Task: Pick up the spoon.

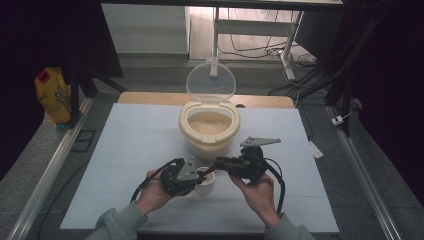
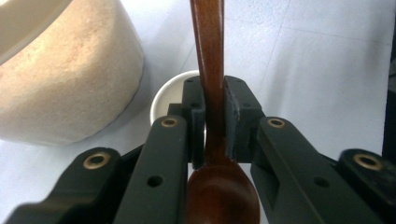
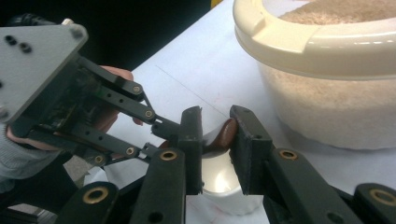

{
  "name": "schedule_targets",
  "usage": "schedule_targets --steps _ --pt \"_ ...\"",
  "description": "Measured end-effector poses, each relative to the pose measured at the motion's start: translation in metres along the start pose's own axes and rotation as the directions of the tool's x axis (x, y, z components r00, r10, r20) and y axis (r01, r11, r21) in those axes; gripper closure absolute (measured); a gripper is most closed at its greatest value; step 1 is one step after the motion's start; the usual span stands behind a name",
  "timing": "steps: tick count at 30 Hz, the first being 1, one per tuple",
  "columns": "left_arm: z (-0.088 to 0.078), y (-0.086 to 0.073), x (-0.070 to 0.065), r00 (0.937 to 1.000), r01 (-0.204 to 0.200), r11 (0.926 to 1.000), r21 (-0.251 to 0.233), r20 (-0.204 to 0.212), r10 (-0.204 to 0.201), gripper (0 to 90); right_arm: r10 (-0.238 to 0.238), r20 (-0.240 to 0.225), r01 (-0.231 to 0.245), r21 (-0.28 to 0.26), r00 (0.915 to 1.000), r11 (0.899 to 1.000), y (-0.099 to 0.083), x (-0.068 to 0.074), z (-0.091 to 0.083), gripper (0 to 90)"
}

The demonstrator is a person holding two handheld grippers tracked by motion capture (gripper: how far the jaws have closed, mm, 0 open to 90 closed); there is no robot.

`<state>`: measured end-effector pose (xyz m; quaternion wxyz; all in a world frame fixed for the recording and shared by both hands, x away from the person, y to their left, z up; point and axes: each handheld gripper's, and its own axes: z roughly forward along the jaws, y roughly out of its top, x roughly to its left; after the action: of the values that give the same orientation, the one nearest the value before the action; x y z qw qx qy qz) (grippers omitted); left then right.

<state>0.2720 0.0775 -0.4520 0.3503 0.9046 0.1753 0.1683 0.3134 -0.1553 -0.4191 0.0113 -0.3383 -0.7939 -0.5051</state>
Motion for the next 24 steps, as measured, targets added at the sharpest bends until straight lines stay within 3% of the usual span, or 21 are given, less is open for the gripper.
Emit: schedule_targets --steps 1,4,7,9,11,13,18,24 --pt "-0.002 -0.001 0.002 0.9993 0.021 0.9997 -0.011 -0.03 -0.022 80.7 -0.001 -0.001 0.001 -0.002 1.0 1.0 0.0 0.0 0.001 73.0" --pt "-0.006 0.0 0.004 0.9966 0.058 0.9968 -0.055 -0.056 -0.061 80.9 0.011 -0.012 -0.011 0.004 0.9999 1.0 -0.001 0.002 0.006 71.4" --pt "-0.006 0.0 0.003 0.997 0.055 0.997 -0.054 -0.052 -0.058 80.8 0.004 -0.015 -0.004 -0.023 0.9999 1.0 -0.003 0.007 0.012 72.5" --pt "-0.005 0.0 0.002 0.9972 0.054 0.9969 -0.057 -0.049 -0.057 80.8 -0.014 0.016 0.015 -0.038 0.9998 0.999 -0.001 0.01 0.011 73.1" --pt "-0.005 0.001 0.001 0.997 0.054 0.9968 -0.059 -0.053 -0.057 80.8 -0.013 0.017 0.014 -0.049 0.9998 0.999 0.0 0.01 0.01 74.1" --pt "-0.005 0.001 0.002 0.9969 0.061 0.9962 -0.062 -0.047 -0.064 80.7 0.017 0.007 -0.016 -0.072 0.9998 0.997 -0.001 0.009 0.01 76.6" --pt "-0.004 0.001 0.0 0.998 0.053 0.9962 -0.069 -0.029 -0.055 79.5 0.015 0.014 -0.014 -0.097 0.9998 0.995 -0.003 0.011 0.008 77.2" --pt "-0.002 0.003 -0.003 0.9993 0.033 0.9974 -0.064 -0.017 -0.034 76.6 0.036 -0.01 -0.037 -0.119 0.9993 0.992 -0.003 0.009 0.007 82.5"
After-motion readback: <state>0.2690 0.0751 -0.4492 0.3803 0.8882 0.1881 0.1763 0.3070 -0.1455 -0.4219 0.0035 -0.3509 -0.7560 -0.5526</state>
